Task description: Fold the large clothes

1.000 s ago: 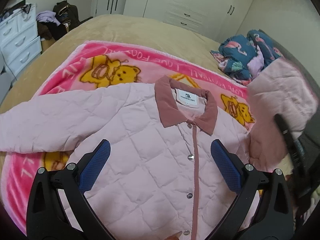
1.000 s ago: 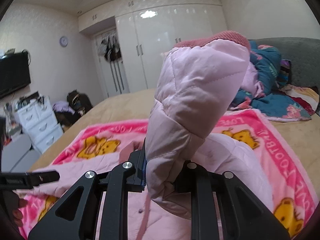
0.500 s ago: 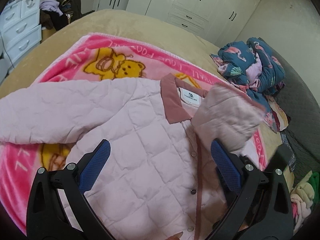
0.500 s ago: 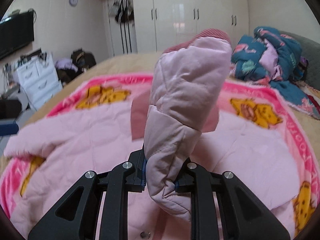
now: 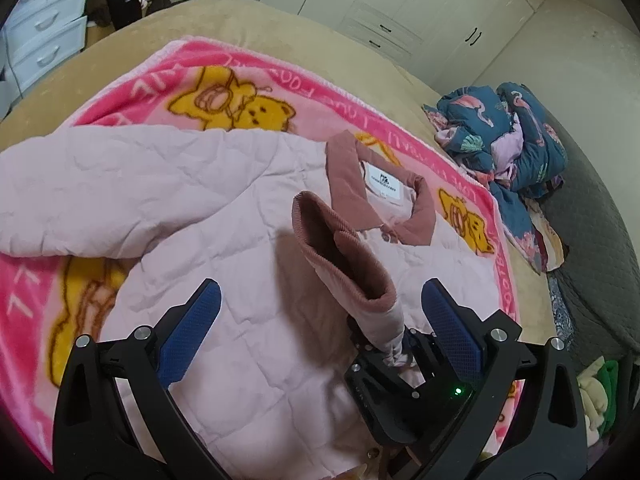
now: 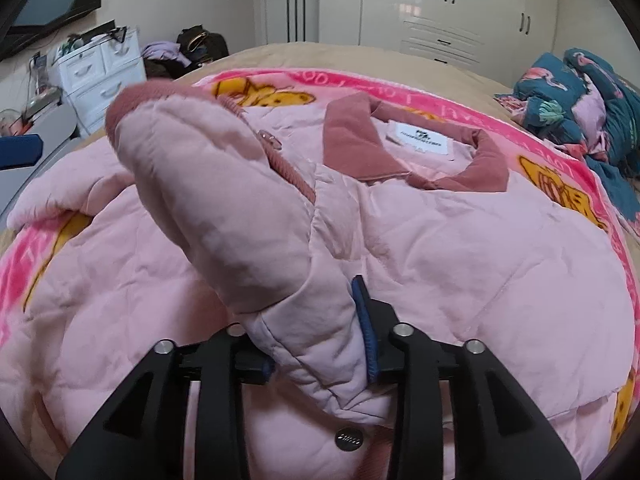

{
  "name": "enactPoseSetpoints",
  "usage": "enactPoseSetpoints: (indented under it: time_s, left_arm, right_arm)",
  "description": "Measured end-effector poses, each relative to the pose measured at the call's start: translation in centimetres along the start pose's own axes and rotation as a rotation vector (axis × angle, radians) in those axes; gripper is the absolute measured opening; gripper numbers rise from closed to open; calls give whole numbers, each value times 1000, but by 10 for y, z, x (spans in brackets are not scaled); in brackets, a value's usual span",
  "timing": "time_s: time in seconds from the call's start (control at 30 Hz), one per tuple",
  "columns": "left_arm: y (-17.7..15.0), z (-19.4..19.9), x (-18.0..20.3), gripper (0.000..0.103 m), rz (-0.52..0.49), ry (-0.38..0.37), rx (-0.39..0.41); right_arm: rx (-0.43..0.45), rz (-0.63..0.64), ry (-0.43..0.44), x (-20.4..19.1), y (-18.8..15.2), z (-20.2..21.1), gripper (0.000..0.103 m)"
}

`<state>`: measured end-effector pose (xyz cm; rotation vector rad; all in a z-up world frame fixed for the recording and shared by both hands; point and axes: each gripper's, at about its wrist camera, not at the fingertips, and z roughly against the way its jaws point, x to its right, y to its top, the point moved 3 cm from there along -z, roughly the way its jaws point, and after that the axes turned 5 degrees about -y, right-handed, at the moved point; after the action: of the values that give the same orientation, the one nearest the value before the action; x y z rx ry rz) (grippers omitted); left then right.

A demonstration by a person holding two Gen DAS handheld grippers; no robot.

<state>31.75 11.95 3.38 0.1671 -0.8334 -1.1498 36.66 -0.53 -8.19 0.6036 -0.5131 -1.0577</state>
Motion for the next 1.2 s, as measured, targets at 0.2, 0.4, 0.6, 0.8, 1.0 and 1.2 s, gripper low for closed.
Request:
enactPoseSetpoints:
  time_s: [0.2,0.4,0.6,0.8,1.0,1.2]
  left_arm:
    - [-6,-7,-4,94,22,-25,-30]
    - [-16,-25,-17,94,77,-31,-80]
    - [-30,-56,-20,94,101,-21,-147]
    - [-42,-83,-20,94,85,35,-178]
    - [-51,-100,-14,63,35,92,-160]
    - [-43,-92,10,13,-118,158,-90]
  right_arm:
    - [-33,-15,113,-3,-5,18,83]
    - [20,-70,188,29,-9,67,95]
    - [87,-129,46,97,-27,97,95]
    - [92,-330,-31,173,-47,104,95]
    - [103,-532,-90,240,-61,117,94]
    - [134,-671,-138,287,-74,132,91]
